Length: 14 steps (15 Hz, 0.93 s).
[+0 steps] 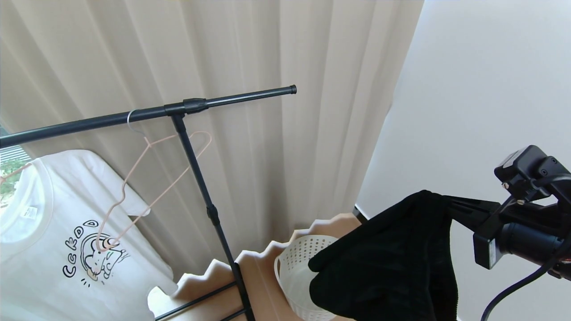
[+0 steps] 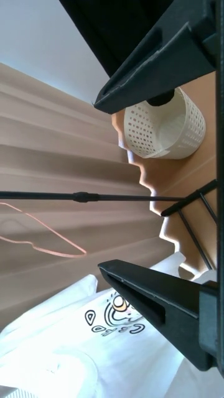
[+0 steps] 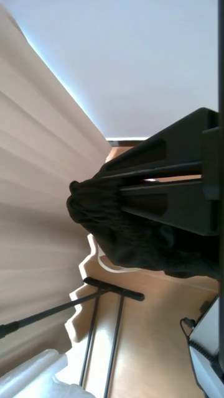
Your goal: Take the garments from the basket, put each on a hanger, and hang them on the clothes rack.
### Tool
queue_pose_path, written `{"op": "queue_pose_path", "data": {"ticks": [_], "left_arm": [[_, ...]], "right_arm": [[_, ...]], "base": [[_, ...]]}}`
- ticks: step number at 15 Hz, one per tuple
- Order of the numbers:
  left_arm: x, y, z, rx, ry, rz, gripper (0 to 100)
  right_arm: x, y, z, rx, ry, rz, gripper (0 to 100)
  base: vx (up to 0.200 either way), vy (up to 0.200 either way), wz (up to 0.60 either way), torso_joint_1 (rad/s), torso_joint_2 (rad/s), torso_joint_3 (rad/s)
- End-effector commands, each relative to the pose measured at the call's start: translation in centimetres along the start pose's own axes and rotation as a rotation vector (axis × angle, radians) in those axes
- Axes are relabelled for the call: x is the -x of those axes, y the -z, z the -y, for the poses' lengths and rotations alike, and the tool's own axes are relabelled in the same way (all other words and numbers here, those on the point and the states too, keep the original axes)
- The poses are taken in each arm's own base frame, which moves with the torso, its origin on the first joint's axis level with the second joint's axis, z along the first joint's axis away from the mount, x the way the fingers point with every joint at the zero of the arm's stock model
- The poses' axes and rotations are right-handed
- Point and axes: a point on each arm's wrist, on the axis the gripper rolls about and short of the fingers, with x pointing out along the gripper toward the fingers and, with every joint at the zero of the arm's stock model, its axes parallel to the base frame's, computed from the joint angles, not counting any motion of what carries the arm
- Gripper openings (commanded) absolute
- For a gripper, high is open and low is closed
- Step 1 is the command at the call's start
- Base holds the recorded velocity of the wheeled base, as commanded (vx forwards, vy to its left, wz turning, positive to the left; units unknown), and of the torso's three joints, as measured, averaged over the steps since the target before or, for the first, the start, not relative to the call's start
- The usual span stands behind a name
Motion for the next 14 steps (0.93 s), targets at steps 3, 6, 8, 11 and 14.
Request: {"op": "queue_pose_path", "data": {"ticks": [3,6,8,11,14], "left_arm": [[-0.01,0.0,0.0,-0.001,-0.001,-0.001,100],[-0.01,0.0,0.0,-0.001,-0.001,-0.001,100],[-0.01,0.0,0.0,-0.001,-0.001,-0.001,100],[-0.01,0.0,0.0,0.0,-0.001,-0.001,100],[-0.01,0.0,0.0,0.0,-0.001,-0.001,100]], "right_arm": [[0.08,0.01,-0.01,-0.001,0.002,0.011,0],[0.04,0.03,0.01,-0.001,0.003,0.009,0],[0.04,0.03,0.01,-0.001,0.003,0.009,0],[0.04,0.06,0.01,-0.001,0.003,0.009,0],[-0.21,0.27,-0.06,-0.001,0.018,0.056,0]], "base": [[0.0,0.0,0.4,0.003,0.0,0.002],[0.0,0.0,0.6,0.004,0.0,0.002],[0.0,0.0,0.6,0.007,0.0,-0.002],[0.0,0.0,0.6,-0.001,0.0,0.004],[0.0,0.0,0.4,0.002,0.0,0.0]]}}
